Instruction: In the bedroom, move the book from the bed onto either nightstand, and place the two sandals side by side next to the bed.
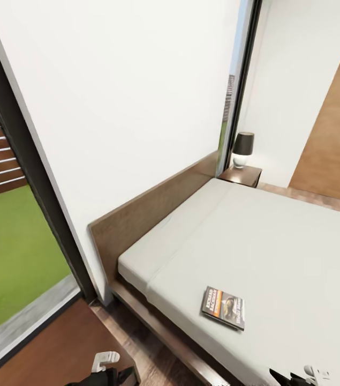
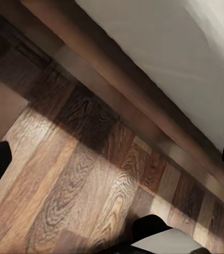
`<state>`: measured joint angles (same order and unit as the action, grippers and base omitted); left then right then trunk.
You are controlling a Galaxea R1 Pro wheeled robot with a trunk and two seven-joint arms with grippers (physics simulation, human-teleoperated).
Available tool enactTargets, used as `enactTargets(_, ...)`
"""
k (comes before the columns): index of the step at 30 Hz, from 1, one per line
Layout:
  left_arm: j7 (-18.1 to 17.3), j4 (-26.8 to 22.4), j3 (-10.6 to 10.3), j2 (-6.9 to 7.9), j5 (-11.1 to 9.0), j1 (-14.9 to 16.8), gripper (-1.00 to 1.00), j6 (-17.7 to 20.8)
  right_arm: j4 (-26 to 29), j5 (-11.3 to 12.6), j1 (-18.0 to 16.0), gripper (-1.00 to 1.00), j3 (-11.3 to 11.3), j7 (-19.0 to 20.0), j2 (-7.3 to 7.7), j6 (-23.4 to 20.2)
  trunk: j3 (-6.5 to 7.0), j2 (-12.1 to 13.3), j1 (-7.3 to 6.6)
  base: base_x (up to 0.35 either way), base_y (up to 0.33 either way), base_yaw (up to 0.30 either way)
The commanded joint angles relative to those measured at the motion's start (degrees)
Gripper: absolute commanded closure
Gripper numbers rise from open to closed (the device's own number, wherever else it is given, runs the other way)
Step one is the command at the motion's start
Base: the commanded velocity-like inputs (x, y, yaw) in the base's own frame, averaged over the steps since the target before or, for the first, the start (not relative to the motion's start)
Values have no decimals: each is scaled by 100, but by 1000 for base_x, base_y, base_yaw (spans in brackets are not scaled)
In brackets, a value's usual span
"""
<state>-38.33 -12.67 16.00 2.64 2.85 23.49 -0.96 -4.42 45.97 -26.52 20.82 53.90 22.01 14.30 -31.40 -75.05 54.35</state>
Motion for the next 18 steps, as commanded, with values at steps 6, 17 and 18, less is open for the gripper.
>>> enactTargets(6,-26,1,34,0,31,1,-100,-10,-23,35,-9,-100,49,24,-4,39,103,239,-133,0,0,-282)
enactTargets(17,-26,1,35,0,29,-2,-100,-10,-23,35,-10,-100,46,16,-4,47,211,479,-264,0,0,-108)
enactTargets(18,-26,1,35,0,30,-2,-100,-10,-23,35,-11,-100,45,16,-4,47,211,479,-264,0,0,-2)
